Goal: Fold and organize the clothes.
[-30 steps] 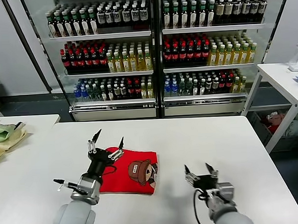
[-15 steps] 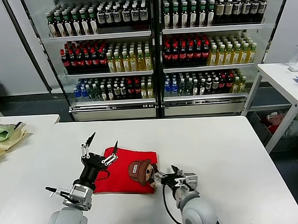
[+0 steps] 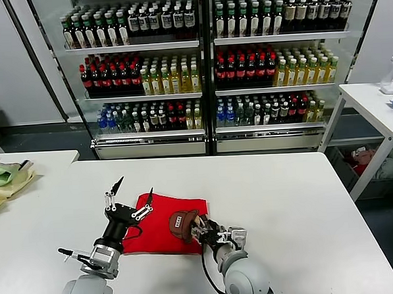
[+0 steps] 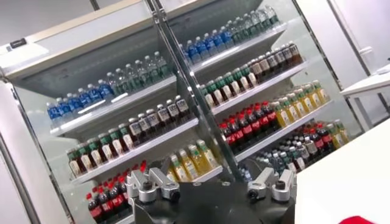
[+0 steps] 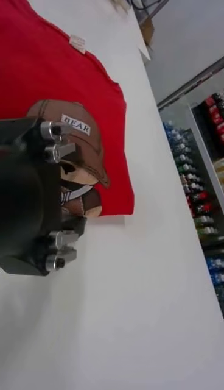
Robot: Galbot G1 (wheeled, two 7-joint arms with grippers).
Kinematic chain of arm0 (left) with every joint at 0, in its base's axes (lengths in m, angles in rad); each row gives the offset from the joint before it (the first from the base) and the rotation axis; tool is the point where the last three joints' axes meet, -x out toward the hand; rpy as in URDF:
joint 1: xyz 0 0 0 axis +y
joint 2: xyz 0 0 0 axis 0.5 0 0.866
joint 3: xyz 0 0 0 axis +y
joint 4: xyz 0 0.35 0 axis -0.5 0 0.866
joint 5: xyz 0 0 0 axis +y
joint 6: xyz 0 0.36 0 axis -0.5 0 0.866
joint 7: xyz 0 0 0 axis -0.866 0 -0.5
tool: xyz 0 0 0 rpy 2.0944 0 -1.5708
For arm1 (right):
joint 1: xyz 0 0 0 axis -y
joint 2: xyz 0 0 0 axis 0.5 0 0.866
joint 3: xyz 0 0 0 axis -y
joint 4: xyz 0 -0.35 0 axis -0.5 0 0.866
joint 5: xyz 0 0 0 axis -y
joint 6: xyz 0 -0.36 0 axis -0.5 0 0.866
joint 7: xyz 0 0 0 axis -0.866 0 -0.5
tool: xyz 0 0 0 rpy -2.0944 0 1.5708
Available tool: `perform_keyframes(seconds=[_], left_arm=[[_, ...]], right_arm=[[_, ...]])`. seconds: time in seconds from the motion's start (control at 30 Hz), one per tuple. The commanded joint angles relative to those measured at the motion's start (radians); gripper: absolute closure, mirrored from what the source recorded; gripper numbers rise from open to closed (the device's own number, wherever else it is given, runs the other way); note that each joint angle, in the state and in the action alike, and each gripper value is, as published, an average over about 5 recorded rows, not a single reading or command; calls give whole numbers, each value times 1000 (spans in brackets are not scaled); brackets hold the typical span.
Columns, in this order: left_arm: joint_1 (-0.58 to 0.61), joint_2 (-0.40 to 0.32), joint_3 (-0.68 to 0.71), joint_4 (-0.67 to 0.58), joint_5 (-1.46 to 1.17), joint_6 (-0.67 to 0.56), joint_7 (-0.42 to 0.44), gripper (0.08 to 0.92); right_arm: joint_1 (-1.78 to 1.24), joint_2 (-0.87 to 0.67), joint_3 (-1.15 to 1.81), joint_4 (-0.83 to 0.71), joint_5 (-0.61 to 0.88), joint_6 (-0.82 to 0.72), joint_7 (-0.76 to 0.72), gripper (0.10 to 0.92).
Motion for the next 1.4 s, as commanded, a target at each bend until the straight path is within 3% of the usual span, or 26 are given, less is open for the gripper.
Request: perform_keyframes(seconds=[0.03, 0.37, 0.57, 0.77, 0.93, 1.13, 1.4], left_arm=[[4, 3, -8, 3, -26, -11, -12, 177], [-7, 13, -13, 9, -52, -1, -26, 177], [-12, 25, -19, 29, -52, -5, -26, 177], [-36, 28, -18, 84, -50, -22, -22, 177], [-78, 29, -17, 180, -46, -79, -13, 177], [-75, 26, -28, 191, -52, -118, 0, 177], [-74, 22, -36, 182, -57, -126, 4, 177]], right_arm=[[18, 24, -16, -31, 32, -4, 30, 464], [9, 11, 6, -11, 12, 15, -31, 750], [-6, -165, 109, 161, 16, -7, -191, 864], [-21, -335, 266, 140, 16, -9, -369, 872], [-5, -330, 286, 72, -15, -8, -420, 872], [-34, -313, 267, 96, -129, -8, -463, 864], [-113, -323, 320, 270, -238, -5, -432, 665]])
